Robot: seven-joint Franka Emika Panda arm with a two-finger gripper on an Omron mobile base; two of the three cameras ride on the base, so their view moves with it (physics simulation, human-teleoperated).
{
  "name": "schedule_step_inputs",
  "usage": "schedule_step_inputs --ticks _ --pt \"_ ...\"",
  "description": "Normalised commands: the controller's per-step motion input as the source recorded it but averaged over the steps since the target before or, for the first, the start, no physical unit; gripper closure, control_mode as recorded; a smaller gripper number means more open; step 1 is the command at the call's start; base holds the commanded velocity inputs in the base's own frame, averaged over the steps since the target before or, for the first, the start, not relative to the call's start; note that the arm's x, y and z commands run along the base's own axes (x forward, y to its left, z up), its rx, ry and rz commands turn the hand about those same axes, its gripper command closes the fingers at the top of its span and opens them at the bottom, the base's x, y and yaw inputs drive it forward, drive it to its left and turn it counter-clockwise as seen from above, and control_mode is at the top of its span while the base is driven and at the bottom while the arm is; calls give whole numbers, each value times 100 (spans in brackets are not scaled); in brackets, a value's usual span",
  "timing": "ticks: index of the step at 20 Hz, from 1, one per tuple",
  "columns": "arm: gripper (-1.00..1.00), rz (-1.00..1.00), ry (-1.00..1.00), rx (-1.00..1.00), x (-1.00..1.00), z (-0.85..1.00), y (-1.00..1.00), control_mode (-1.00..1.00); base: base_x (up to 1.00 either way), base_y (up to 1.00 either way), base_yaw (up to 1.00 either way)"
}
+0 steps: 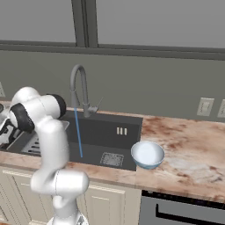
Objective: Rinse each bowl for a few seconds and place them down in the sink or on the counter.
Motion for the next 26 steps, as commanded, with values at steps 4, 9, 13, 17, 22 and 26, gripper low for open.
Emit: schedule_step_inputs --ticks 4,9,13,17,22,26 --pt "100 0 0 -2 15 -27 31 -100 0 0 0" --pt "100 0 0 -1 15 -25 30 -100 0 0 0" --pt "-100 0 1 -1 16 -23 29 -100 0 0 0" --pt "-100 0 0 -4 13 9 20 -100 0 0 0" --pt "-100 0 0 -3 5 17 13 -100 0 0 0" --pt "-100 0 0 -3 2 21 12 -100 0 0 0"
